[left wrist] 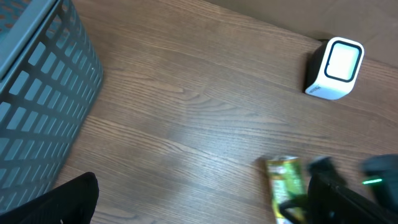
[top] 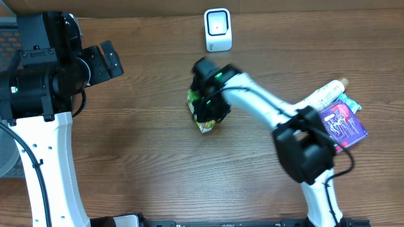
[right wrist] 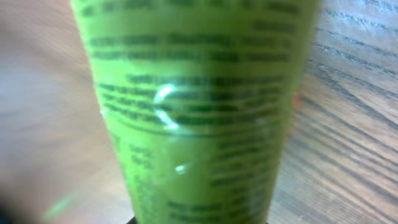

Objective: Scan the item barcode
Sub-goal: 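Hold the green pouch's barcode up to the white scanner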

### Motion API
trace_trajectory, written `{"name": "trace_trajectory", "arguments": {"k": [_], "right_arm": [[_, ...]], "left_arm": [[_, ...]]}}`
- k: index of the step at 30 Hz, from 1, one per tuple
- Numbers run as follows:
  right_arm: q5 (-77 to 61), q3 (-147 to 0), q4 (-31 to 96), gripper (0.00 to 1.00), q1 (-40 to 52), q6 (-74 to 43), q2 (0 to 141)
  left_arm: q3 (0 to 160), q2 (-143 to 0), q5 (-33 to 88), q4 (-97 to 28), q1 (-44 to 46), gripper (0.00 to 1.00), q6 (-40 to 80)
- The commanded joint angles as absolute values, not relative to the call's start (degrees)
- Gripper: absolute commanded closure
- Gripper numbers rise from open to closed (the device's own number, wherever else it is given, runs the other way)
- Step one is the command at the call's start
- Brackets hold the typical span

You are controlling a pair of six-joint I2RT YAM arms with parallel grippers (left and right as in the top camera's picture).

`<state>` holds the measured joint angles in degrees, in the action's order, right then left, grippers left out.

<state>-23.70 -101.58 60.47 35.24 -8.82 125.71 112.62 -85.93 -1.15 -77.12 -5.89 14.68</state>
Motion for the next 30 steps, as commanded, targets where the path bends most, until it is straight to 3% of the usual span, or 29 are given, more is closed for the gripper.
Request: {"name": "trace_trajectory", "arguments": {"k": [1, 11, 25, 30], "right_arm": [[-54.0, -103.6, 61.6, 0.96, 25.6, 0.2, 117.9], [-90.0, -103.7, 64.8, 0.96, 9.3, 1.5, 117.9], [-90.0, -104.0, 62.4, 0.96, 3.1, -20.6, 117.9], [-90.0, -104.0, 61.4, 0.96, 2.2, -21.0, 117.9]], "left_arm": [[113.0, -85.6, -1.5, -76.9, -6.0, 0.0, 15.3], [113.0, -85.6, -1.5, -76.9, -6.0, 0.0, 15.3], [113.0, -85.7, -1.5, -76.9, -6.0, 0.01, 15.3], [113.0, -85.8, -1.5, -76.9, -6.0, 0.01, 15.2]]}}
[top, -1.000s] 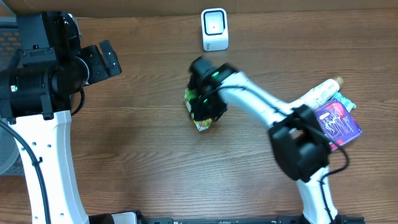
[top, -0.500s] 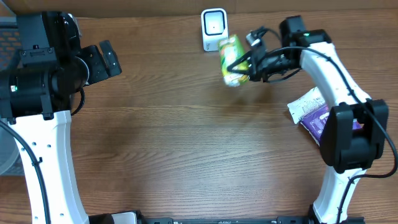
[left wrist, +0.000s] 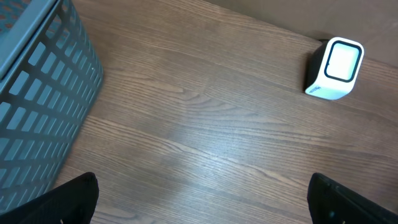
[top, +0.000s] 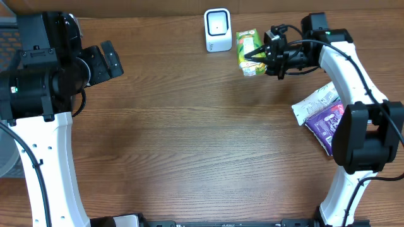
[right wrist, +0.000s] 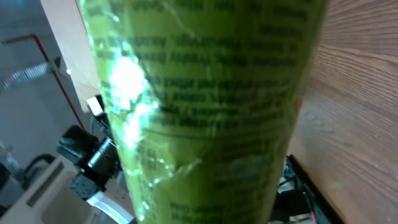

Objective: Scan the item barcode
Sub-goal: 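Hold the green pouch's barcode up to the white scanner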

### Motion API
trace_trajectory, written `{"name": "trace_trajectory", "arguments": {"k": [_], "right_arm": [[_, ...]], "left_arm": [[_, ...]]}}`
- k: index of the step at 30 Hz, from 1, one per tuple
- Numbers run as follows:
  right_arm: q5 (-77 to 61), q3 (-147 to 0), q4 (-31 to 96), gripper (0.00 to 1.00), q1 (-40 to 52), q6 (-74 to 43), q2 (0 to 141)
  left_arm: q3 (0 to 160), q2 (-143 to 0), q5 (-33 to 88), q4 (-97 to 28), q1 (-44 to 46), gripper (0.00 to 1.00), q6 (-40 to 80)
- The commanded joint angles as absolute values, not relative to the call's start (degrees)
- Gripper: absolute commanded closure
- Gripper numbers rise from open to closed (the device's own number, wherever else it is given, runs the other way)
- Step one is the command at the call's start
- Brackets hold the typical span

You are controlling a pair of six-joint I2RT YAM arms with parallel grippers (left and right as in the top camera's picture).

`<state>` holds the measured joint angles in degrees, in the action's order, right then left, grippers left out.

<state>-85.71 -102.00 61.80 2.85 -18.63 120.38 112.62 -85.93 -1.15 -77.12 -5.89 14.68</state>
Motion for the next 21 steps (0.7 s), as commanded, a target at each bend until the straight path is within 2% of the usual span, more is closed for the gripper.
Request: {"name": "trace_trajectory", "arguments": {"k": [1, 7, 13, 15, 21], "right_arm": [[-90.0, -104.0, 61.4, 0.96, 2.2, -21.1, 117.9], [-89.9, -104.0, 57.3, 0.96, 2.2, -35.8, 117.9], [-86.4, -104.0, 48.6, 0.96, 2.9, -34.1, 117.9], [-79.5, -104.0, 42.3, 0.96, 4.1, -30.8, 117.9], [-49.6, -105.5, 41.5, 0.96, 10.7, -28.2, 117.9]], "left_arm": [[113.0, -85.8, -1.5, -76.9, -6.0, 0.01, 15.3], [113.0, -85.9, -1.5, -76.9, -6.0, 0.0, 15.2], [113.0, -85.9, -1.5, -76.9, -6.0, 0.0, 15.3], [113.0, -85.9, -1.5, -76.9, -6.0, 0.0, 15.3], [113.0, -85.9, -1.5, -76.9, -6.0, 0.01, 15.3]]}}
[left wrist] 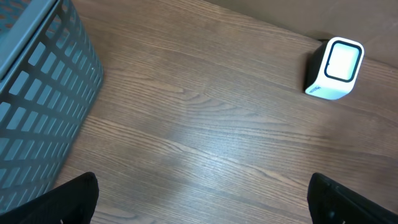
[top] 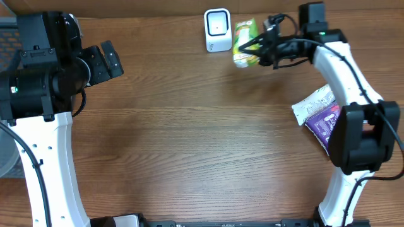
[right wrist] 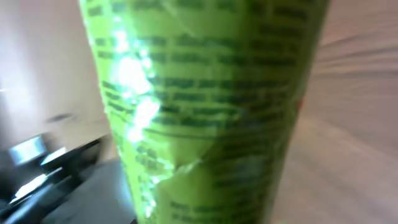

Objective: Scan the item barcode
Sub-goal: 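Hold the green pouch's barcode up to the white scanner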

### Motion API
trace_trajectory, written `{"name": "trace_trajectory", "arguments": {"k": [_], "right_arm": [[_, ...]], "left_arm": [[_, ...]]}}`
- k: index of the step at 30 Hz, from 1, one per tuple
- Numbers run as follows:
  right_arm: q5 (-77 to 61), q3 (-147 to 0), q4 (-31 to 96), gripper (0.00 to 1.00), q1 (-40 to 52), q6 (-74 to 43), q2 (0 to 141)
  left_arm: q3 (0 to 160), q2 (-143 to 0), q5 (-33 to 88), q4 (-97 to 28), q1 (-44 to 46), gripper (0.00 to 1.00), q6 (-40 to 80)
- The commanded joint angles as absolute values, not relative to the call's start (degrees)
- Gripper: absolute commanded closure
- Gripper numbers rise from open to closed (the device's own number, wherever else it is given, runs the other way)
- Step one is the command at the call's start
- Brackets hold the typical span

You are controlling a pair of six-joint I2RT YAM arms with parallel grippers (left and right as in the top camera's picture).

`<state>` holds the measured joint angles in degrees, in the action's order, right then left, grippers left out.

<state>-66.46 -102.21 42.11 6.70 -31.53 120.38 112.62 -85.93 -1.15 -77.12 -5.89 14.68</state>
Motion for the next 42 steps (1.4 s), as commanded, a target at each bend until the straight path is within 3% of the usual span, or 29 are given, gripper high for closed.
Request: {"name": "trace_trajectory", "arguments": {"k": [1, 9, 14, 23, 42], "right_arm": [[-42.8, -106.6, 42.2, 0.96, 12.1, -27.5, 117.9], [3.8, -116.8, 46.9, 0.96, 23.7, -17.0, 118.1], [20.8, -117.1, 40.5, 0.96, 27.7, -9.8, 120.4], [22.4, -117.1, 28.7, 0.96, 27.9, -5.9, 130.6], [19.2, -117.0, 22.5, 0.96, 28.4, -5.9, 136.6]], "left_arm": [[113.0, -85.9, -1.5, -76.9, -6.0, 0.0, 15.3], [113.0, -85.9, -1.5, -76.9, -6.0, 0.0, 15.3], [113.0, -85.9, -1.5, -76.9, -6.0, 0.0, 15.3], [113.0, -85.9, -1.5, -76.9, -6.0, 0.0, 15.3], [113.0, -85.9, -1.5, -76.9, -6.0, 0.01, 15.3]]}}
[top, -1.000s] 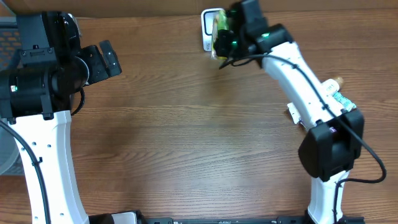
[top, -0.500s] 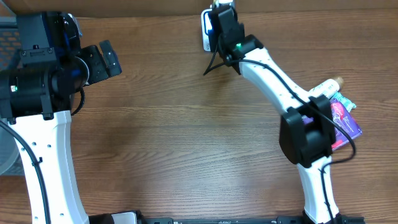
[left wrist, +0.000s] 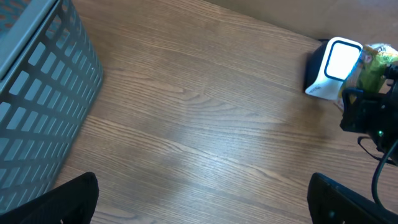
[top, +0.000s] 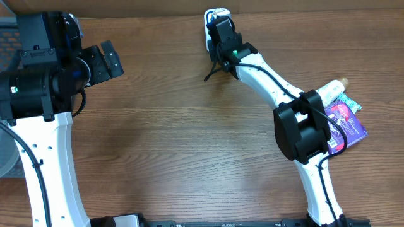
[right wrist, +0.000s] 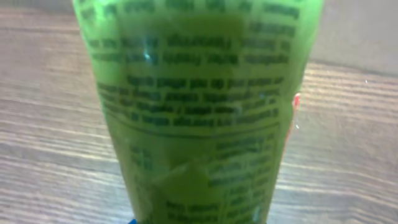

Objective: Scan the item barcode
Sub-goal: 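Hold the green pouch's barcode up to the white scanner, then carry the pouch right and set it above the purple pack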

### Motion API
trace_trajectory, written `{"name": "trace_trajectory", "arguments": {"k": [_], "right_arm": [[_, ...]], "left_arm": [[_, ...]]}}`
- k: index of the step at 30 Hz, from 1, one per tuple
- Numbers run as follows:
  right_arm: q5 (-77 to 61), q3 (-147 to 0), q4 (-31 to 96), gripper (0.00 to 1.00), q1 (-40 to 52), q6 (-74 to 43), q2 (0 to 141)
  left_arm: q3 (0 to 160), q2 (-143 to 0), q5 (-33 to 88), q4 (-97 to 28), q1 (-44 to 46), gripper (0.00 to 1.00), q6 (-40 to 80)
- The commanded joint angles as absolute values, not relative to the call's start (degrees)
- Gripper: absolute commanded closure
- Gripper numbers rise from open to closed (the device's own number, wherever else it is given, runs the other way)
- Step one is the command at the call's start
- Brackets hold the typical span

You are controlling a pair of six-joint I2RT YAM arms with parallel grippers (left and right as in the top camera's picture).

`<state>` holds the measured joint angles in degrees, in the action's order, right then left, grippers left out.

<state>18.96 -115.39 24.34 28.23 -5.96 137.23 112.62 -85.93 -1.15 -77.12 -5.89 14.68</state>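
A green snack packet [right wrist: 199, 112] with dark print fills the right wrist view, and my right gripper [top: 220, 29] is shut on it. From overhead the gripper sits right at the white scanner [top: 212, 14] at the table's far edge and hides the packet. In the left wrist view the packet [left wrist: 377, 61] stands just right of the scanner [left wrist: 336, 67], touching or nearly touching it. My left gripper [left wrist: 205, 208] is open over bare wood on the left, its fingertips [left wrist: 74, 199] at the frame's lower corners.
A purple packet [top: 344, 121] and a white packet [top: 329, 93] lie at the table's right side. A grey-blue slatted basket [left wrist: 37, 93] stands at the far left. The right arm's links [top: 271, 82] span from the scanner to the right side.
The right gripper held the green packet a little to the right of the scanner. Now it is up against the scanner, and from overhead the packet is hidden. The left arm has not moved.
The right gripper first held the green packet low at the table's middle. Then it held it up near the scanner's right side, then closer. Now the packet is right beside the scanner. The left gripper stayed open and still throughout.
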Motion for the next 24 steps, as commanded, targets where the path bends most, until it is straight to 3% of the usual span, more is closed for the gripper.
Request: {"name": "trace_trajectory", "arguments": {"k": [1, 14, 24], "right_arm": [[19.2, -117.0, 21.7, 0.96, 28.4, -5.9, 136.6], [19.2, -117.2, 23.8, 0.96, 28.9, -5.9, 135.6], [19.2, -117.2, 45.5, 0.96, 31.4, -15.5, 116.2]], "left_arm": [[113.0, -85.9, -1.5, -76.9, -6.0, 0.0, 15.2], [113.0, -85.9, -1.5, -76.9, -6.0, 0.0, 15.3], [113.0, -85.9, -1.5, -76.9, -6.0, 0.0, 15.2]]}}
